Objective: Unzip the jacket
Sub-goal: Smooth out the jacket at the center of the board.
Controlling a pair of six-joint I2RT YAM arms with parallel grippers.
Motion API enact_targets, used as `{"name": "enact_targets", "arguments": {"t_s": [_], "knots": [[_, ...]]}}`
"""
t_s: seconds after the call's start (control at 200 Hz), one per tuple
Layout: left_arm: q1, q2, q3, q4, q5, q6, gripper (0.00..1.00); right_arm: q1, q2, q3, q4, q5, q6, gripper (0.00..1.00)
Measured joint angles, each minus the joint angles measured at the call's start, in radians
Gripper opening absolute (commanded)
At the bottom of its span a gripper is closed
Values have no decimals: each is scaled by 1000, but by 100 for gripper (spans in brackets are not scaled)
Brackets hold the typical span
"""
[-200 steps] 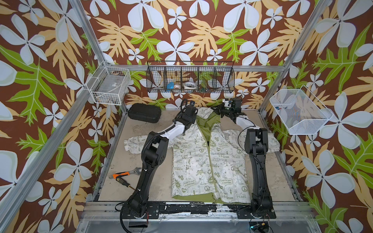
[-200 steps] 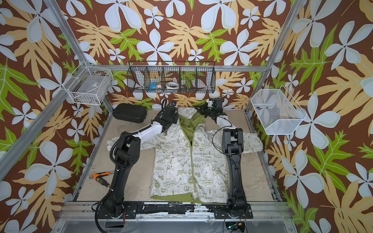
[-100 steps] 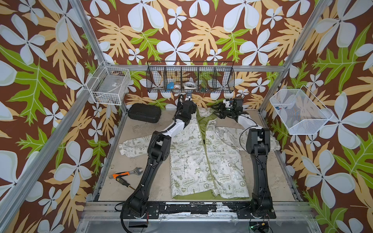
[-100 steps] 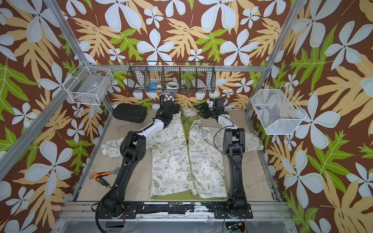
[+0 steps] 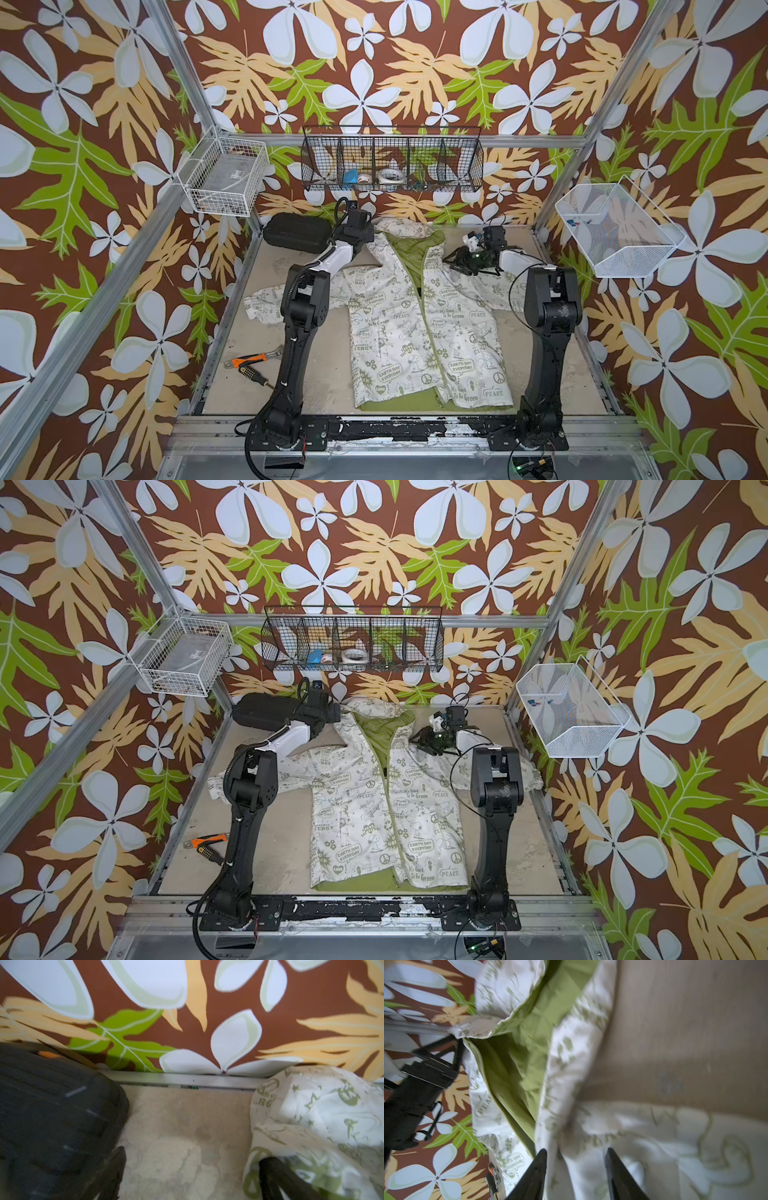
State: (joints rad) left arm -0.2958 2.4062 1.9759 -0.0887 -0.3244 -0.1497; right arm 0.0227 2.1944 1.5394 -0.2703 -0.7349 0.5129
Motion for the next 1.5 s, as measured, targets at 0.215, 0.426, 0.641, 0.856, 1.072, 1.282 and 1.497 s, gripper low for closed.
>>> {"name": "enact_targets", "arguments": {"t_s": [0.215,0.426,0.641,0.856,1.072,1.282,1.497], "knots": [[-2,-114,-163,1,152,17,100,4,-67,-141,51,66,-57,51],[-2,-314,-389,67,215,85,100,8,-230,-216,33,230,-124,64],[-3,-410,-504,77,137,174,100,42,-448,-338,-7,296,-167,70],[-2,-566,-680,72,125,178,96,202,-621,-567,-51,218,-163,71],[-1,-691,-869,74,164,111,94,402,-763,-825,-36,186,-47,67],[0,-752,-955,87,176,53,94,460,-821,-945,9,176,36,57],[0,-762,-954,101,177,26,94,504,-798,-967,51,155,58,40]]}}
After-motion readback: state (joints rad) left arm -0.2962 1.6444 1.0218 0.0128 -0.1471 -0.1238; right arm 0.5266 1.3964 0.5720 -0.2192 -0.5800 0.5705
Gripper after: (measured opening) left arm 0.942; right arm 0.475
